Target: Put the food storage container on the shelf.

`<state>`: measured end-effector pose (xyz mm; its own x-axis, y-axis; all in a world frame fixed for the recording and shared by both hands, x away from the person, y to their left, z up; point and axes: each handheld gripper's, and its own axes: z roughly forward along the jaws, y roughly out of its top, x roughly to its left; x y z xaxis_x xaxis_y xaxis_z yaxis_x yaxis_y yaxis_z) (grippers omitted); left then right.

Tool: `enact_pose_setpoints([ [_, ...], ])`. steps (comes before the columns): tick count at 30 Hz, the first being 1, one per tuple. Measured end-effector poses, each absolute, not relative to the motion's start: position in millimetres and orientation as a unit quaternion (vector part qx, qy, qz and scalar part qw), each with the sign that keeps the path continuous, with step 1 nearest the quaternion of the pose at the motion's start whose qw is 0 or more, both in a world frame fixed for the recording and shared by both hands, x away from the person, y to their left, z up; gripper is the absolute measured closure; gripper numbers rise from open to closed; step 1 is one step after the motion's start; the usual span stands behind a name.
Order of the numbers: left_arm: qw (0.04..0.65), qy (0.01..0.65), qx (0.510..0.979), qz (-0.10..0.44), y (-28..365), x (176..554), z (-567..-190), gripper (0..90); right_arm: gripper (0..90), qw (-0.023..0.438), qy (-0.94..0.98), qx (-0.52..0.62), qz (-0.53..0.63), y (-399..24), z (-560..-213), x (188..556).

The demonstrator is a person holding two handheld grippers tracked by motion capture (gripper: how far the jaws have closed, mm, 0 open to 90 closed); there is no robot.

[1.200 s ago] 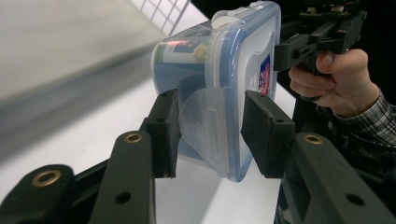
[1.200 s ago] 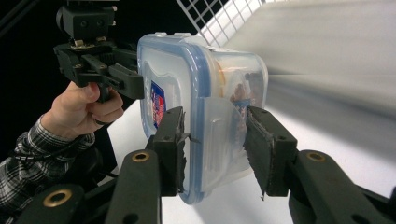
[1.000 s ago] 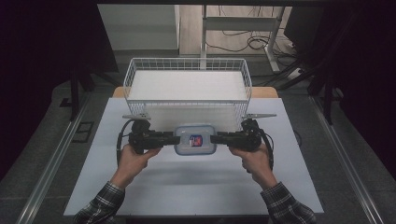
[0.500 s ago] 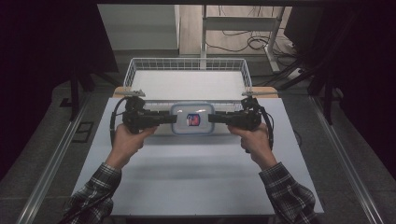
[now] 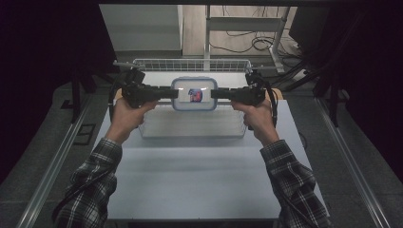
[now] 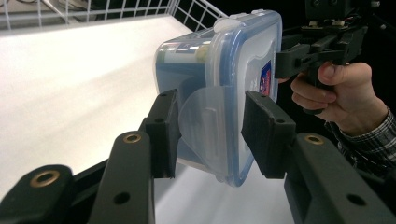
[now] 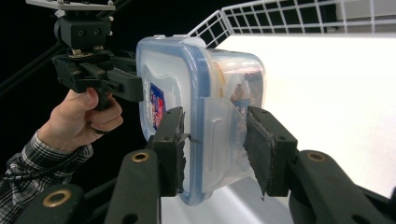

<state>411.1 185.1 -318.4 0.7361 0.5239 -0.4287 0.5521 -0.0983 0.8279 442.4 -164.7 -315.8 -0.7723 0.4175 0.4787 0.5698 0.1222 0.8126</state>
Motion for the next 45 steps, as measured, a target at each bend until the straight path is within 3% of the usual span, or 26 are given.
enact_pose_setpoints([
  [21, 0.575, 0.383, 0.723, -0.008, 187.6, 449.7, -340.9, 55.2, 56.6, 0.073, -0.736, -0.365, -0.565, -157.9, -331.1, 485.2],
  [32, 0.560, 0.395, 0.728, -0.003, 185.6, 455.8, -342.3, 50.6, 56.0, 0.036, -0.748, -0.382, -0.541, -148.7, -330.4, 487.1],
  [39, 0.526, 0.413, 0.742, 0.053, 179.4, 456.7, -334.8, 40.7, 53.6, 0.036, -0.749, -0.396, -0.530, -143.6, -332.3, 487.8],
  [42, 0.516, 0.426, 0.739, 0.084, 179.3, 455.5, -330.7, 41.9, 54.3, 0.027, -0.743, -0.399, -0.536, -144.8, -331.2, 487.3],
  [45, 0.518, 0.426, 0.737, 0.084, 180.0, 455.4, -330.7, 48.7, 55.0, 0.009, -0.740, -0.406, -0.537, -145.6, -328.7, 486.4],
])
